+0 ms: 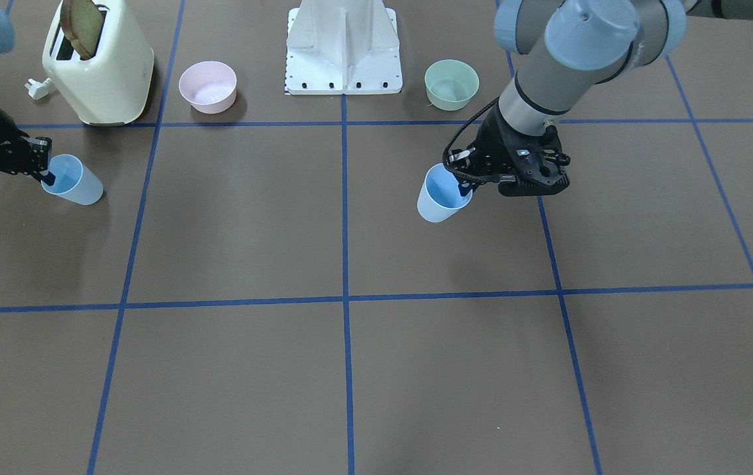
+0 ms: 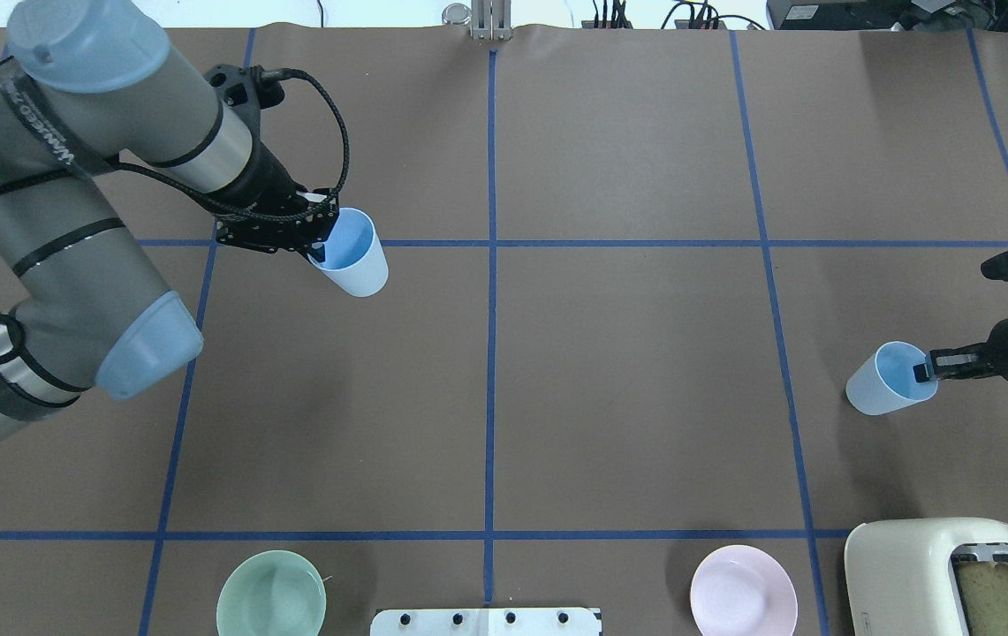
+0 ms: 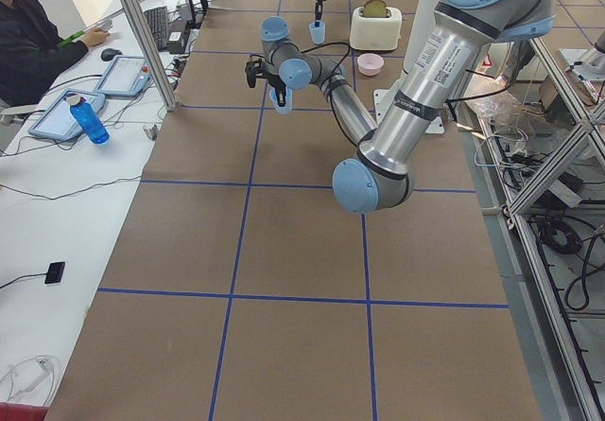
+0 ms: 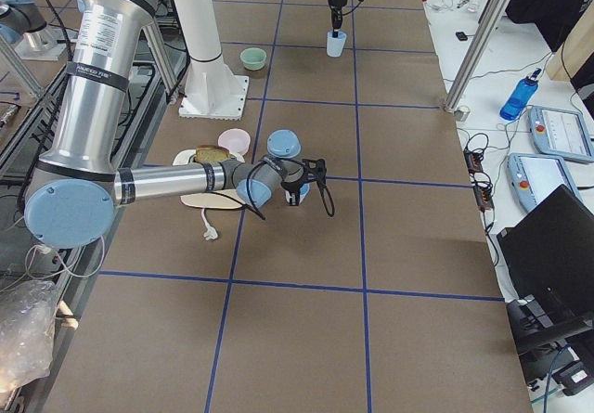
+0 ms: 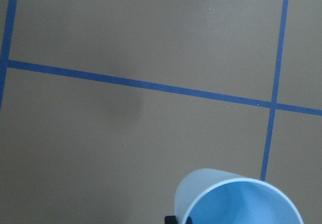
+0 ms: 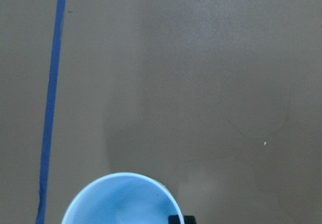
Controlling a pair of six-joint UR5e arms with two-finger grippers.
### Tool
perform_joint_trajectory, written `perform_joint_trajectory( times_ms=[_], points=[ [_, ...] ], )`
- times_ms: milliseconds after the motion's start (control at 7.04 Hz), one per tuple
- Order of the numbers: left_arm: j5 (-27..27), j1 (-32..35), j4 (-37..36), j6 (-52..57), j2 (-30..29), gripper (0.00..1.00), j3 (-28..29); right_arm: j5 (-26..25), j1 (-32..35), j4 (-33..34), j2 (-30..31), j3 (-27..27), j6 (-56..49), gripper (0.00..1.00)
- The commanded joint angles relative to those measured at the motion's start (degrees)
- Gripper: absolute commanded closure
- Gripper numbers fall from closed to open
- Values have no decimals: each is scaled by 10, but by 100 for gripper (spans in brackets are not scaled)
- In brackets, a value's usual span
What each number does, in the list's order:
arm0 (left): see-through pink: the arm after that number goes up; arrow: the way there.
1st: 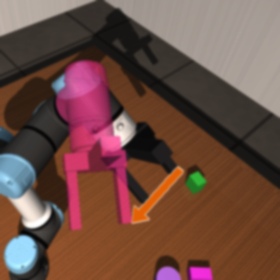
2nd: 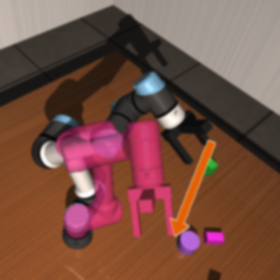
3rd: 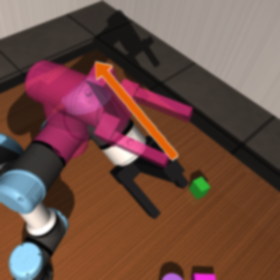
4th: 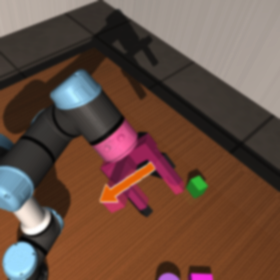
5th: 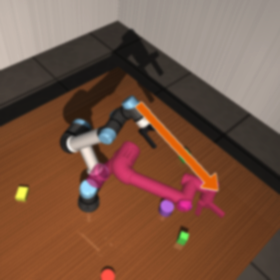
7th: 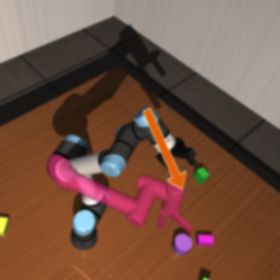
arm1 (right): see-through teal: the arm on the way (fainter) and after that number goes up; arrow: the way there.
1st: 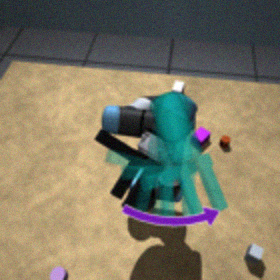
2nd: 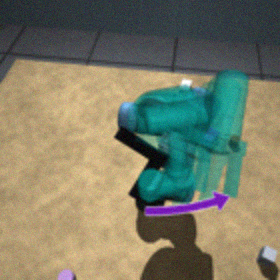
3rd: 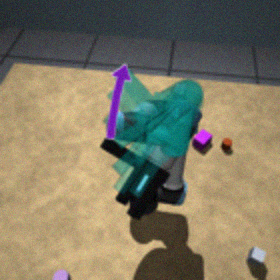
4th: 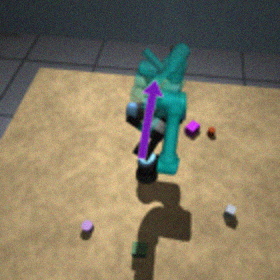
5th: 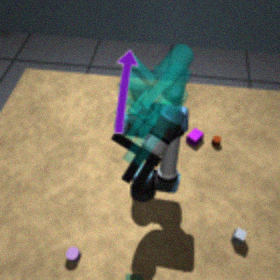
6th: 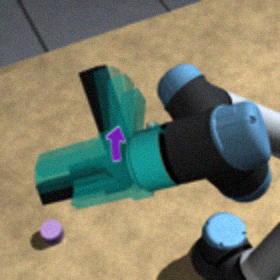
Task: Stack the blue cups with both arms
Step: 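Carry the left gripper's cup to the table center while the right gripper lifts its cup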
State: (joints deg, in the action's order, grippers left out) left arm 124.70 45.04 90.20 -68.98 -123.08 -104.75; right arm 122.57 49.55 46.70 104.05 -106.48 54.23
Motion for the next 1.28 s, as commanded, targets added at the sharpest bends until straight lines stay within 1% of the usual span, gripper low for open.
perform_joint_trajectory(
  times_ms=[0, 142, 284, 568, 711, 853, 995, 1137],
  points=[
    [-39, -41, -5, -39, -42, 100, 33, 31, 23, 57, -60, 0, 0, 100],
    [-67, -66, -4, -59, -66, 100, 58, 52, 60, 149, -134, -7, 0, 100],
    [-88, -79, 3, -69, -82, 100, 80, 55, 63, 215, -185, -9, -2, 100],
    [-89, -96, 22, -87, -104, 100, 115, 48, 69, 327, -276, -6, -9, 100],
    [-97, -105, 32, -92, -107, 100, 125, 48, 72, 353, -300, -3, -15, 100],
    [-121, -120, 33, -95, -108, 100, 127, 52, 77, 357, -308, -1, -15, 100],
    [-124, -128, 33, -97, -108, 100, 132, 51, 78, 357, -313, 0, -19, 100],
    [-144, -142, 43, -102, -107, 100, 137, 51, 82, 357, -317, 4, -21, 100]
  ],
)
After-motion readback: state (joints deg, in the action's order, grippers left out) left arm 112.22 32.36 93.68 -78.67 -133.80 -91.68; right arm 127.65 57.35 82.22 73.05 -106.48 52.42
